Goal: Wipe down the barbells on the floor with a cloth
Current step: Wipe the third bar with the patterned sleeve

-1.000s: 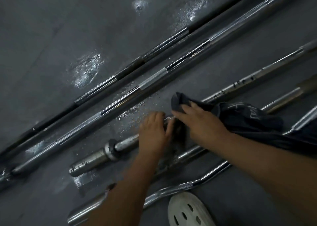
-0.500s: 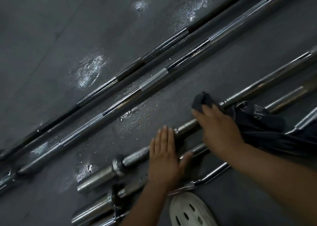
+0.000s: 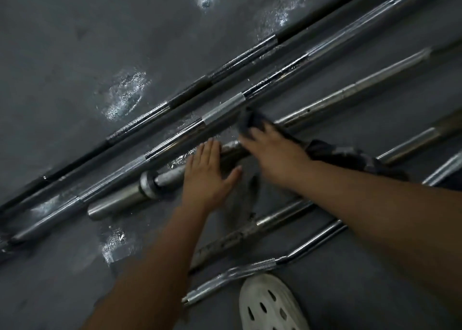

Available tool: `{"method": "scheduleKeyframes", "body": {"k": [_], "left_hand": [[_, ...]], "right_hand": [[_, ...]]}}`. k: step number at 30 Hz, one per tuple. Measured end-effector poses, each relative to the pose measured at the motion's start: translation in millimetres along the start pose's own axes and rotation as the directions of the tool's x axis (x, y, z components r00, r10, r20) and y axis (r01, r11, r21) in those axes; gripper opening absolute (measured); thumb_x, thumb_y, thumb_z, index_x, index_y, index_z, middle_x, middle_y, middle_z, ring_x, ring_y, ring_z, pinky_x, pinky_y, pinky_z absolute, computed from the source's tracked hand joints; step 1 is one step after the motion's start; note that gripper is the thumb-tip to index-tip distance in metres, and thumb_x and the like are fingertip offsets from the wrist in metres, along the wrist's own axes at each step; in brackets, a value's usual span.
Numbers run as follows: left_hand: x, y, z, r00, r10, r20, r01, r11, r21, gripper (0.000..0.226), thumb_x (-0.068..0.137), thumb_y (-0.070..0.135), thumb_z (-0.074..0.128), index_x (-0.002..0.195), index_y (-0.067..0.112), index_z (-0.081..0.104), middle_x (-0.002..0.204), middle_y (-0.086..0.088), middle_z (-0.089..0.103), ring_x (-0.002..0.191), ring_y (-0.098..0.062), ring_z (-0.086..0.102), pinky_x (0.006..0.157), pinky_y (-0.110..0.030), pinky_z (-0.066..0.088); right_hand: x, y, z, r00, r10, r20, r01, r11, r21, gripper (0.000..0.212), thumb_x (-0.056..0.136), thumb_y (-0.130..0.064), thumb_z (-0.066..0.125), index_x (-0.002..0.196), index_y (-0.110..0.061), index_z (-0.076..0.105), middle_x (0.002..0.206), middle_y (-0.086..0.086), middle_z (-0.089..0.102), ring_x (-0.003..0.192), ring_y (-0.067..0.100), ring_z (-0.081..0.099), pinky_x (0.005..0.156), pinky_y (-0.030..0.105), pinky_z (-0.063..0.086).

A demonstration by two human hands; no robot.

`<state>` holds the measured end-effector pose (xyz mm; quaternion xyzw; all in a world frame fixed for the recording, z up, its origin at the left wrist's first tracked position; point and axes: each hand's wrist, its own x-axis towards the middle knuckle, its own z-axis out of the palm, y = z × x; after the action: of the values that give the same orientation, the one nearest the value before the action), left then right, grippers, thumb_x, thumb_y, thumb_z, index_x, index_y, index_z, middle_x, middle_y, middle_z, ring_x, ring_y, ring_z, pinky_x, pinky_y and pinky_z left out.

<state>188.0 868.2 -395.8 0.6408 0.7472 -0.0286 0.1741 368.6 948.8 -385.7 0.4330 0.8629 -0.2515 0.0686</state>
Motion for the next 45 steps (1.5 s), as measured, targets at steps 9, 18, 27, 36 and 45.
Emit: {"method": "scheduleKeyframes", "body": {"k": [9,18,27,36,45], "left_hand": [[-34,11,10,0.966,-0.094,-0.241,0.017,0.953,-0.304,0.056,0.081,0.035,0.057,0.132,0.013,0.057,0.133,-0.006,0.06,0.123,-0.026,0.052,0.108,-0.041,0.039],[-65,26,41,0.993,-0.03,-0.115,0.017,0.994,-0.106,0.057,0.092,0.056,0.039,0.138,0.025,0.048,0.126,0.001,0.058,0.113,-0.023,0.05,0.097,-0.039,0.032],[-46,26,20,0.998,-0.023,0.058,0.031,0.988,-0.154,0.077,0.072,0.066,0.03,0.136,0.026,0.046,0.132,0.001,0.054,0.123,-0.023,0.046,0.098,-0.038,0.029],[-16,-10,10,0.988,0.137,-0.066,-0.145,0.98,-0.136,0.08,0.075,0.059,0.046,0.143,0.017,0.046,0.14,-0.008,0.05,0.129,-0.031,0.044,0.111,-0.051,0.032],[-28,8,19,0.991,-0.031,-0.129,0.026,0.999,-0.042,0.071,0.077,0.053,0.047,0.138,0.016,0.047,0.129,-0.009,0.058,0.114,-0.032,0.053,0.107,-0.048,0.037]], "right_hand": [[-34,79,-9,0.908,0.331,-0.257,-0.332,0.942,0.041,0.082,0.074,-0.006,0.063,0.149,-0.023,0.035,0.147,0.015,0.035,0.136,0.042,0.032,0.101,0.056,0.045],[-68,16,25,0.995,-0.039,-0.093,0.045,0.997,0.064,0.08,0.076,-0.004,0.061,0.149,-0.028,0.038,0.144,0.006,0.041,0.133,0.036,0.039,0.086,0.046,0.053],[-66,-33,30,0.997,-0.072,-0.036,0.074,0.996,0.057,0.074,0.085,-0.013,0.059,0.151,-0.031,0.031,0.154,0.003,0.029,0.147,0.034,0.017,0.096,0.046,0.05],[-62,75,-5,0.897,0.373,-0.236,-0.364,0.928,0.084,0.083,0.073,-0.007,0.069,0.148,-0.024,0.037,0.144,0.014,0.035,0.134,0.041,0.031,0.101,0.055,0.046],[-26,59,-11,0.982,0.117,-0.148,-0.105,0.991,0.086,0.075,0.081,-0.002,0.054,0.148,-0.032,0.036,0.142,0.01,0.041,0.129,0.036,0.043,0.098,0.047,0.047]]}}
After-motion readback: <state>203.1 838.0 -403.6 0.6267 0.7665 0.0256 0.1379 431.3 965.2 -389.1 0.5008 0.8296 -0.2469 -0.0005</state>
